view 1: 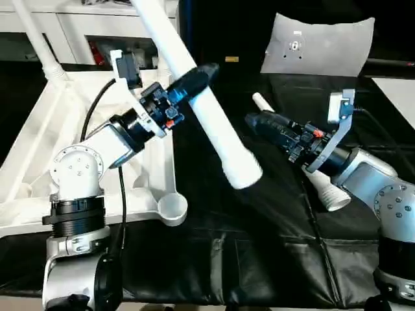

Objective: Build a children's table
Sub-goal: Pick table leg

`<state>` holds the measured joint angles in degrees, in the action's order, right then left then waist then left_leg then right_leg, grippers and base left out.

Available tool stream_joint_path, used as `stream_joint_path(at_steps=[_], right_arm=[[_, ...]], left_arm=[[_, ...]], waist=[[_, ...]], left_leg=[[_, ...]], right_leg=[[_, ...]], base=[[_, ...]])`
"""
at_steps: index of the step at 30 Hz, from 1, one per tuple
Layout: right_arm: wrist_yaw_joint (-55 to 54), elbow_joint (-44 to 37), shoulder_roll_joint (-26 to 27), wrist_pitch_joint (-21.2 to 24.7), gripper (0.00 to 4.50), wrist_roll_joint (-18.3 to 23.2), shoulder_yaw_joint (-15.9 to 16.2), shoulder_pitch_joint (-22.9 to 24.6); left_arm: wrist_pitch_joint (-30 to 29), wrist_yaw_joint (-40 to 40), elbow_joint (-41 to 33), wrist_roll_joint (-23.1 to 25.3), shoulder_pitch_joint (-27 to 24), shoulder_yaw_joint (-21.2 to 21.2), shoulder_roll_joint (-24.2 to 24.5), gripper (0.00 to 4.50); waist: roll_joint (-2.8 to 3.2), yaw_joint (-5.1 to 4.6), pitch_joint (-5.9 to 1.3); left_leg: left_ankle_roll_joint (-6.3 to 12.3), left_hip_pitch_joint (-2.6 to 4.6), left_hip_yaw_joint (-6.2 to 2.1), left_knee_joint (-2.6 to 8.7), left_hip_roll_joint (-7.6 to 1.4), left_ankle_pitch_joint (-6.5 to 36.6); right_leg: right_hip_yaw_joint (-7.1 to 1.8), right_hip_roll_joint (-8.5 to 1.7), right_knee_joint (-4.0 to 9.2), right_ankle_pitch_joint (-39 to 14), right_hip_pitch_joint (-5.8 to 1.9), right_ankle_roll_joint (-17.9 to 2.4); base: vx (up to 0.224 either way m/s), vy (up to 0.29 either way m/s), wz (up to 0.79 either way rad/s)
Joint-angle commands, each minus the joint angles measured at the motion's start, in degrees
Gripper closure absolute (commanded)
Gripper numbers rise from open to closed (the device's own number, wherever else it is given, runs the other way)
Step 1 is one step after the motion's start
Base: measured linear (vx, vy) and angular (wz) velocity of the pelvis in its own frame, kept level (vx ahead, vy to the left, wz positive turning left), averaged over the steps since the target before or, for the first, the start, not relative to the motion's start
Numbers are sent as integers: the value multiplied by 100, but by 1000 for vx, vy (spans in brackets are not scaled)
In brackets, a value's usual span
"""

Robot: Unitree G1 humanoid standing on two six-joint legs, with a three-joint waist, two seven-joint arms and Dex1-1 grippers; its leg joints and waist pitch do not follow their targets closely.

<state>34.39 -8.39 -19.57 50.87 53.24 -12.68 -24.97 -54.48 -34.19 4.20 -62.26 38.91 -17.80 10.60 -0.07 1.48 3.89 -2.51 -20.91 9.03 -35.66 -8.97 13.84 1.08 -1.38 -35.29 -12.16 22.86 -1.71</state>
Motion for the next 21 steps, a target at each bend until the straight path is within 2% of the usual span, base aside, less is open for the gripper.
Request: stream_joint_path(at_steps=[1,2,4,5,6,8,9,13,14,16,17,19,21], right_arm=[[77,-114,-83,12,5,73,-49,-30],[236,-185,-158,-17,5,30,44,8],[568,-330,-316,-79,5,-62,237,87],[881,-475,-483,-144,5,-179,471,149],[968,-516,-532,-163,5,-213,539,166],[1014,-545,-622,-220,5,-379,696,144],[1332,-530,-897,-394,5,-734,1051,135],[1695,-528,-1119,-540,5,-901,1312,164],[1729,-530,-1138,-552,5,-913,1333,167],[2045,-513,-1320,-728,1,-1107,1563,190],[2045,-513,-1320,-728,0,-1107,1563,190],[2085,-318,-1319,-952,0,-1423,1800,131],[2083,-218,-1296,-1038,0,-1521,1868,92]], left_arm=[[-30,-41,-204,-32,60,86,81,265],[45,-153,-270,137,30,233,164,265],[203,-386,-409,490,-32,539,332,265],[317,-664,-553,800,-68,867,517,265],[347,-744,-594,885,-78,961,570,265],[599,-989,-710,1191,-90,1241,711,265],[1065,-1369,-822,1675,-45,1670,911,265],[1321,-1590,-833,1926,25,1936,1044,265],[1337,-1607,-830,1941,30,1954,1053,265],[1538,-1846,-772,2114,59,2116,1125,265],[1538,-1846,-772,2114,59,2116,1125,265],[1663,-2130,-824,2203,64,2268,1177,265],[1740,-2257,-841,2250,62,2337,1201,266]], waist=[[19,19,-367],[-6,24,-369],[7,52,-375],[-2,60,-378],[5,52,-378],[3,51,-377],[-14,63,-391],[-13,49,-386],[-52,46,-395],[-41,55,-397],[-41,57,-397],[-44,48,-401],[-46,50,-404]], left_leg=[[374,37,-85,371,-342,-552],[373,40,-79,370,-344,-554],[442,40,-93,369,-358,-617],[470,35,-99,366,-361,-644],[494,40,-89,361,-364,-679],[490,45,-84,362,-364,-684],[491,40,-105,362,-378,-686],[409,30,-80,353,-358,-541],[416,24,-79,353,-353,-518],[394,20,-79,350,-355,-478],[391,18,-78,346,-351,-471],[369,8,-77,342,-346,-457],[348,14,-69,335,-339,-409]], right_leg=[[-290,-564,292,575,-426,-1538],[-290,-558,294,581,-423,-1533],[-287,-568,282,585,-421,-1441],[-279,-567,274,591,-430,-1382],[-285,-575,262,598,-417,-1344],[-283,-579,272,528,-407,-1365],[-270,-590,278,452,-415,-1350],[-289,-585,275,385,-424,-1357],[-288,-581,285,358,-434,-1353],[-288,-584,276,279,-433,-1352],[-289,-578,279,236,-432,-1332],[-287,-586,287,112,-418,-1318],[-293,-583,295,37,-418,-1330]], base=[[0,0,0],[0,0,0],[0,0,0],[0,0,0],[0,0,0],[0,0,0],[0,0,0],[0,0,0],[0,0,0],[0,0,0],[0,0,0],[0,0,0],[0,0,0]])
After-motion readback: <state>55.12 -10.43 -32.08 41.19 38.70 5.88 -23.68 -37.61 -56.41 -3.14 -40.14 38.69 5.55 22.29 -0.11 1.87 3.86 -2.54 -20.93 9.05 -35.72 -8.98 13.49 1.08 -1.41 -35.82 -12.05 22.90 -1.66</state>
